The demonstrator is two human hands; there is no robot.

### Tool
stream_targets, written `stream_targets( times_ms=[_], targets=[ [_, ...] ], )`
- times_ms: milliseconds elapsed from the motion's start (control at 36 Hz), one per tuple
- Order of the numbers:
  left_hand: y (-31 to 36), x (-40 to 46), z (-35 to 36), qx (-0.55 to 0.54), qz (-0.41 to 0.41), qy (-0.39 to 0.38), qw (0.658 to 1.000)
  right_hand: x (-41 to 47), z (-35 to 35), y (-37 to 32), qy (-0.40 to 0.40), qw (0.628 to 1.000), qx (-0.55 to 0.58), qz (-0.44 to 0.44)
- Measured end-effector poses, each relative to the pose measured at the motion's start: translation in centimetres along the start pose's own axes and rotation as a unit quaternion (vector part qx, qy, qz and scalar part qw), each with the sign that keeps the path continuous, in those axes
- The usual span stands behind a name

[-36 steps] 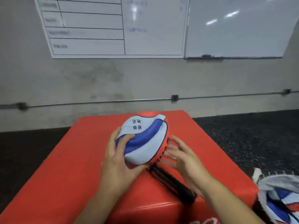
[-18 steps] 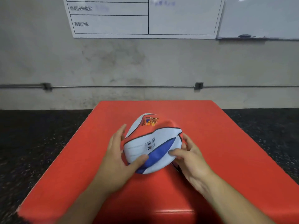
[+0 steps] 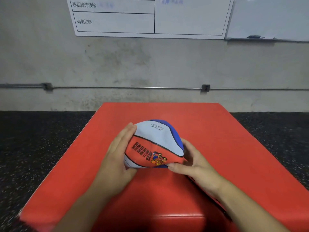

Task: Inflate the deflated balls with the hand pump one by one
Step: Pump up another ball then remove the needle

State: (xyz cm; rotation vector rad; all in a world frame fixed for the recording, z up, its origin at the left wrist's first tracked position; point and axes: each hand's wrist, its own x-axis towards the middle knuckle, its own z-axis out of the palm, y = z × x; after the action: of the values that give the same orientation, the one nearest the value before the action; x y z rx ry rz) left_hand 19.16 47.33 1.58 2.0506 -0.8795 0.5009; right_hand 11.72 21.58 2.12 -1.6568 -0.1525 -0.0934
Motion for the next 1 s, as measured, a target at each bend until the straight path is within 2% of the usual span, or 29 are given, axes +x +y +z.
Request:
stream_targets(
  times_ms=[111,194,278,389,500,556,611,694,861,944,1000],
  targets=[
    [0.6,-0.4,-0.4,0.012,-0.023,-0.034,0.999,-0.5,1.0,0.6,0.061,0.997,-0.039,-0.023],
    [1.8,-0.7,-0.1,-0.071,-0.084,-0.036,0.993,-0.7,1.8,0.8,0.102,0.989,-0.092,-0.061],
    [2.1,-0.7,0.3,-0.121,-0.110,-0.015,0.986,-1.0,2.6,1.0,0.128,0.972,-0.173,-0.092],
    [2.1,-0.7,0.3,-0.143,-0.134,0.011,0.980,-1.4,3.2,1.3,0.087,0.964,-0.235,-0.090],
    [0.7,-0.6,-0.1,-0.086,-0.119,0.024,0.989,-1.0,1.1,1.0,-0.028,0.953,-0.294,-0.062],
    [-0.1,-0.9,0.1,-0.038,-0.119,0.006,0.992,-0.6,-1.2,1.2,-0.024,0.935,-0.353,-0.041],
    [-0.4,-1.3,0.6,0.011,-0.135,-0.018,0.991,-0.2,-3.7,1.8,0.014,0.921,-0.389,-0.008],
    [-0.7,-1.2,1.0,0.027,-0.158,-0.035,0.986,0.5,-6.4,2.7,0.063,0.914,-0.398,0.041],
    [-0.8,-0.7,1.0,0.014,-0.156,-0.051,0.986,1.6,-9.9,4.0,0.097,0.899,-0.414,0.101],
    [-0.2,-0.3,1.6,0.019,-0.142,-0.040,0.989,1.8,-10.9,4.2,0.137,0.910,-0.374,0.114],
    [0.1,0.1,2.0,0.029,-0.135,-0.036,0.990,2.1,-10.5,4.6,0.136,0.920,-0.351,0.113]
  ],
)
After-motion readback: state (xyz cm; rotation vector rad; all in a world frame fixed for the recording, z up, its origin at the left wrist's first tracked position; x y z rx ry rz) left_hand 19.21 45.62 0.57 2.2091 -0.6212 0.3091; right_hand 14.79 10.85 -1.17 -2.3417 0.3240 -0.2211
